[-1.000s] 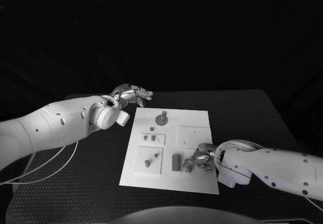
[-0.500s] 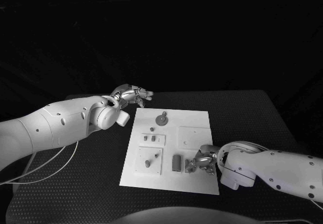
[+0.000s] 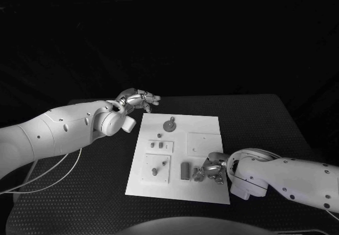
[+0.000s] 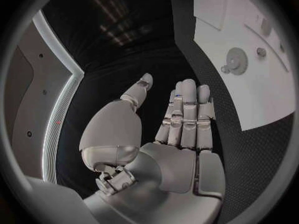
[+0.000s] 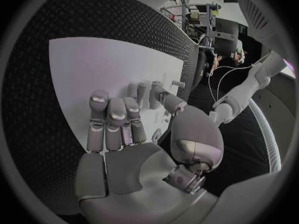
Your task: Assemble the parts on the task board
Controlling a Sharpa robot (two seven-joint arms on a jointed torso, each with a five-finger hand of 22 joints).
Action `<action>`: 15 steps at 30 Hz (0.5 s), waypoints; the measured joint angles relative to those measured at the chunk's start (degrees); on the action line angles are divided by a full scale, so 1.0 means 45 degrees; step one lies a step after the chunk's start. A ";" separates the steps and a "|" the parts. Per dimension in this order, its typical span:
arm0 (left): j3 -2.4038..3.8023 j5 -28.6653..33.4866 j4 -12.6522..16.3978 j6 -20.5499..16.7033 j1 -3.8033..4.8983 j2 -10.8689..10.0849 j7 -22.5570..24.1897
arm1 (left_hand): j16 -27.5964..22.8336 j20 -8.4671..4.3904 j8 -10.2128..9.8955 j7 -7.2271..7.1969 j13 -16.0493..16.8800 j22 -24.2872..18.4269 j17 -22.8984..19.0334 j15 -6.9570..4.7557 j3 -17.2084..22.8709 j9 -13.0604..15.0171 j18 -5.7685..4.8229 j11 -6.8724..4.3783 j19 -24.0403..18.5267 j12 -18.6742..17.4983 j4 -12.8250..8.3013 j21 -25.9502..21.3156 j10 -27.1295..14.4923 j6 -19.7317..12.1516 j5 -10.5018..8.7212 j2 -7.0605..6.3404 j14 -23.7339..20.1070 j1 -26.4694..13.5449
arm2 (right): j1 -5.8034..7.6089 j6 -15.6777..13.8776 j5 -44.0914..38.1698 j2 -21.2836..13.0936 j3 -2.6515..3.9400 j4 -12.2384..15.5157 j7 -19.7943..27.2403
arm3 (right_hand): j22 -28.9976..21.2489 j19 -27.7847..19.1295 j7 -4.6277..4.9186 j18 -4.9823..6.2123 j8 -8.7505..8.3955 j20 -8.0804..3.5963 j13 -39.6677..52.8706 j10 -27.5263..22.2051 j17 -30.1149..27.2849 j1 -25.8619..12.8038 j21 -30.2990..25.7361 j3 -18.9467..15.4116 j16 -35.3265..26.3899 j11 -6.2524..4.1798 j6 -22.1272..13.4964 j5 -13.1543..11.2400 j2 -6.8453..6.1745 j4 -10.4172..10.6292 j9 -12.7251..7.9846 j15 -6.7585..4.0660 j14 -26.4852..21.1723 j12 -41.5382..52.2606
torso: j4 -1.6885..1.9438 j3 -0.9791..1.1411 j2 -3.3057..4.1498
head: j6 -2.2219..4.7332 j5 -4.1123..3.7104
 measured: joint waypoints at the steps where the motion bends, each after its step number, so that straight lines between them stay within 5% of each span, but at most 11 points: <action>1: 0.0000 -0.0002 0.0000 0.0001 0.0000 -0.0003 -0.0002 | 0.0000 0.0000 0.0000 0.0000 0.0000 0.0000 -0.0001 0.0000 0.0000 0.0000 0.0000 0.0000 0.0000 0.0000 0.0000 0.0000 0.0000 0.0000 0.0000 0.0000 0.0000 0.0000 | 0.0000 0.0002 0.0001 -0.0023 0.0000 0.0009 0.0003 | 0.0000 0.0000 0.0000 0.0000 0.0000 0.0000 -0.0001 0.0000 0.0000 0.0000 0.0000 0.0000 0.0000 0.0000 0.0000 0.0000 0.0000 0.0000 0.0000 0.0000 0.0000 0.0000 | 0.0000 0.0000 0.0000 | -0.0001 0.0000; 10: 0.0000 -0.0018 -0.0001 0.0003 0.0001 -0.0019 -0.0018 | 0.0000 0.0000 0.0000 0.0000 0.0000 0.0010 -0.0002 0.0000 0.0000 0.0000 -0.0001 0.0000 0.0000 0.0000 0.0000 0.0000 0.0000 0.0000 0.0000 0.0000 0.0000 0.0000 | 0.0002 0.0079 -0.0161 -0.0106 0.0000 -0.0015 0.0019 | 0.0001 0.0002 -0.0003 0.0001 0.0000 0.0000 0.0007 0.0000 0.0011 0.0001 0.0000 0.0005 0.0000 0.0000 0.0002 0.0000 0.0000 -0.0005 0.0017 0.0003 0.0002 0.0001 | -0.0002 -0.0009 0.0000 | 0.0000 0.0016; 15: 0.0000 -0.0024 -0.0001 0.0005 0.0001 -0.0024 -0.0023 | 0.0000 0.0001 0.0000 0.0000 0.0001 0.0010 0.0010 0.0000 0.0000 0.0000 0.0000 0.0000 0.0001 0.0000 0.0000 0.0000 0.0000 0.0000 0.0000 0.0000 0.0000 0.0000 | 0.0002 0.0239 -0.0704 -0.0039 -0.0002 -0.0066 0.0051 | 0.0001 0.0004 -0.0012 0.0000 0.0061 -0.0058 0.0032 0.0000 0.0023 0.0746 0.0057 -0.0259 0.0013 0.0001 0.0011 0.0000 0.0210 -0.0872 0.0051 -0.0018 0.0038 0.0054 | -0.0006 -0.0006 0.0000 | 0.0012 0.0018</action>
